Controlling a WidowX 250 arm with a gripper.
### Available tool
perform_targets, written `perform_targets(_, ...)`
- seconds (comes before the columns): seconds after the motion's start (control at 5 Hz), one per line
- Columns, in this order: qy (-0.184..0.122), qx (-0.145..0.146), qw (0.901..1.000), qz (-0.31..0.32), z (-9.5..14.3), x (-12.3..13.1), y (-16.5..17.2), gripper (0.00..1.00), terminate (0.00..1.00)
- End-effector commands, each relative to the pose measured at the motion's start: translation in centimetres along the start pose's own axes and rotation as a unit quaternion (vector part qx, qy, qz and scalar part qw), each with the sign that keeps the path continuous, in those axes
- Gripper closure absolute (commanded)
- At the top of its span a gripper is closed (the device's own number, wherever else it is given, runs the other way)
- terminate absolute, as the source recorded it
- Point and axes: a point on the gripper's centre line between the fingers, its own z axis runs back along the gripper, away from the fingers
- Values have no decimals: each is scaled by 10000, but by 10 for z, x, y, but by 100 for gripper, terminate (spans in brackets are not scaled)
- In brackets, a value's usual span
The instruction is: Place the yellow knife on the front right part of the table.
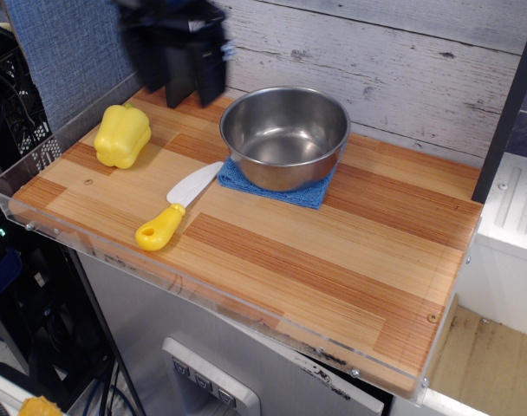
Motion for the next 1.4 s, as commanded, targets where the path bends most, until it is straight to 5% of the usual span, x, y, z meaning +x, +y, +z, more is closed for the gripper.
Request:
perform_targets(0.0, 92, 236, 9987, 452, -37, -21, 49, 0, 0)
perform_targets(0.4, 475, 245, 9985, 104, -73, -36, 39, 0, 0)
perform_targets(1.2, 768, 321, 9965, -29, -92, -49, 29, 0, 0)
